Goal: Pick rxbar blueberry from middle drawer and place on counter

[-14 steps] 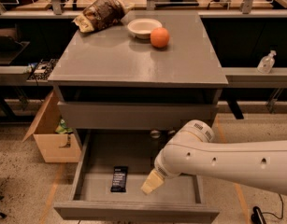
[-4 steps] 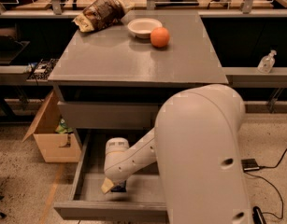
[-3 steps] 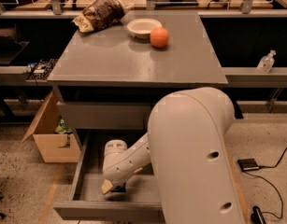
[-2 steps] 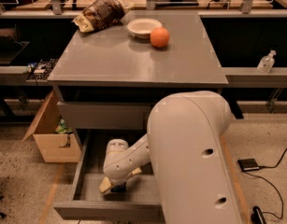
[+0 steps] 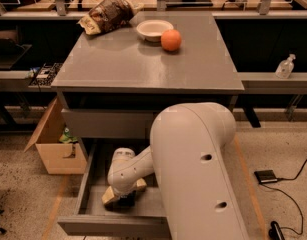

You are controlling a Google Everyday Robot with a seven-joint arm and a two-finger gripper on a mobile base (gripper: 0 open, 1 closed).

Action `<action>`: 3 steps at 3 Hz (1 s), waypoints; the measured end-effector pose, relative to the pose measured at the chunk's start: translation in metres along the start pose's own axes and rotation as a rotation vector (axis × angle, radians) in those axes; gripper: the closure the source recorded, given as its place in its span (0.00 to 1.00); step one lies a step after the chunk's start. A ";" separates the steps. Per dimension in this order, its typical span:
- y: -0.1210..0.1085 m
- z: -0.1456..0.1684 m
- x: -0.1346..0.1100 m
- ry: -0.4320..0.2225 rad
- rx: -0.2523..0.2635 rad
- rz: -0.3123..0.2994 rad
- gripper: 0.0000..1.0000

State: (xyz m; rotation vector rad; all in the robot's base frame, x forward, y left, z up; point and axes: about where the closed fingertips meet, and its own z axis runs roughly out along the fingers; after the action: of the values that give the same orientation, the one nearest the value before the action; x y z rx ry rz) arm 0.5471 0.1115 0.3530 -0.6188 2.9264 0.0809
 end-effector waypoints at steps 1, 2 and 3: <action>0.000 0.015 -0.006 0.012 -0.028 0.037 0.00; -0.003 0.025 -0.009 0.018 -0.059 0.072 0.16; -0.004 0.021 -0.010 0.019 -0.062 0.075 0.39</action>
Offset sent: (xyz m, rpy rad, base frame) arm 0.0218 0.0011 -0.0316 0.0979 0.0688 -0.1141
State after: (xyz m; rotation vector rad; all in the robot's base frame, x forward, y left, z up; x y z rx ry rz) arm 0.5603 0.1139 0.3334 -0.5209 2.9752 0.1754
